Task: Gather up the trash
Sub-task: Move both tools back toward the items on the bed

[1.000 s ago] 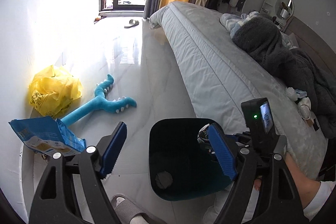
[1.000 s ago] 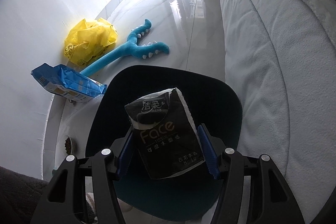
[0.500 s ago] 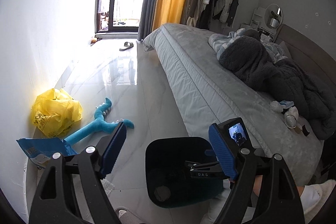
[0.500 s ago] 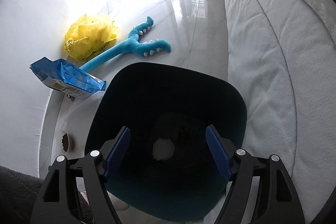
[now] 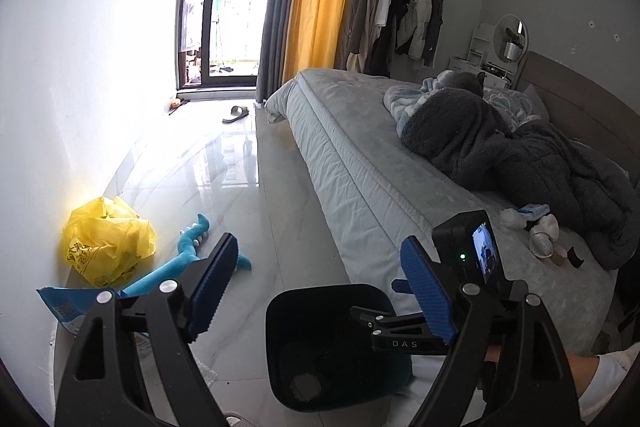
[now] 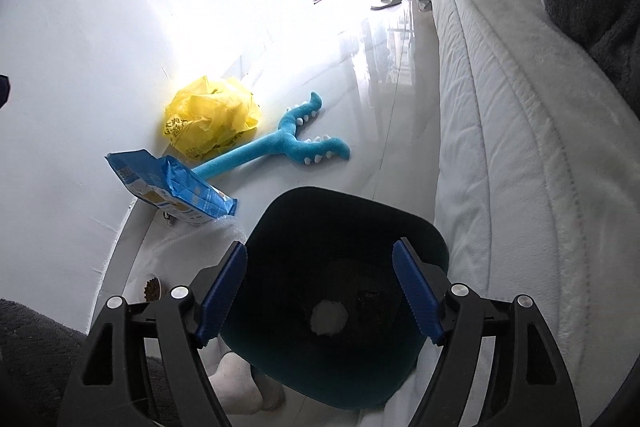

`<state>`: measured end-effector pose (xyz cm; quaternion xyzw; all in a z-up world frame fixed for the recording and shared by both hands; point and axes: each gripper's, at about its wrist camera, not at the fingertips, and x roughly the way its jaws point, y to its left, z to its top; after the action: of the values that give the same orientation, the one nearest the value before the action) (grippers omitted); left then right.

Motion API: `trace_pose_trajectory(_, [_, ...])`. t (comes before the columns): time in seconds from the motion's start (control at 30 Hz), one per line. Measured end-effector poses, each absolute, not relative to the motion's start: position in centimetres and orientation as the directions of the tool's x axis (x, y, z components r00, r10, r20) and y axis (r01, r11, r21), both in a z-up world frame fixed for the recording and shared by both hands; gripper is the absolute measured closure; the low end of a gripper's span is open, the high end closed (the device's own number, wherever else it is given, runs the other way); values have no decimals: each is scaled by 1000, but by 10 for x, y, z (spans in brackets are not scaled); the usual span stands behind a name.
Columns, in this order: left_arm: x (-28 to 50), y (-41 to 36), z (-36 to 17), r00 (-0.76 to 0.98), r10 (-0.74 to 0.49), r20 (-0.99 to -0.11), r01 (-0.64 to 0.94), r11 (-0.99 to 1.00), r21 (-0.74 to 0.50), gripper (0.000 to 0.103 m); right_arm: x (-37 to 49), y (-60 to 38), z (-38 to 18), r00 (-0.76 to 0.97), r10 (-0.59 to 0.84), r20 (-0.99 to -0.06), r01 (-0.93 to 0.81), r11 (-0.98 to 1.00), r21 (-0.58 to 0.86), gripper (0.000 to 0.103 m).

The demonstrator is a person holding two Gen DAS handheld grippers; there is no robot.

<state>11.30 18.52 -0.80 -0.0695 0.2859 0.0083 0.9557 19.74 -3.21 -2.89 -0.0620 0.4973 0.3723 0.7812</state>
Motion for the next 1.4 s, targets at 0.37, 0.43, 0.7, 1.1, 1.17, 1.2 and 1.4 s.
trace_pose_trajectory(0.37, [128, 137, 0, 844, -80, -530, 11, 991, -132, 17, 202, -95, 17, 369, 530, -763, -644, 738, 201, 25])
trace_pose_trajectory(0.43, [132, 125, 0, 844, -97, -527, 30, 991, -134, 17, 203, -109, 23, 393, 526, -754, -638, 747, 188, 25])
trace_pose_trajectory(0.7, [148, 81, -1, 837, -153, -526, 98, 987, -131, 16, 205, -173, 40, 498, 464, -733, -601, 793, 94, 24])
trace_pose_trajectory(1.1, [165, 16, -15, 813, -225, -537, 196, 974, -111, 16, 212, -262, 57, 598, 387, -702, -495, 867, 57, 23])
trace_pose_trajectory(1.17, [169, 5, -20, 805, -230, -547, 207, 973, -104, 16, 212, -277, 58, 609, 374, -700, -474, 879, 57, 23])
trace_pose_trajectory(1.2, [171, 0, -22, 800, -236, -552, 213, 971, -107, 16, 213, -285, 59, 615, 364, -699, -463, 885, 54, 23])
trace_pose_trajectory(1.4, [183, -24, -34, 766, -296, -571, 235, 955, -180, 16, 215, -328, 55, 632, 321, -705, -404, 913, 53, 23])
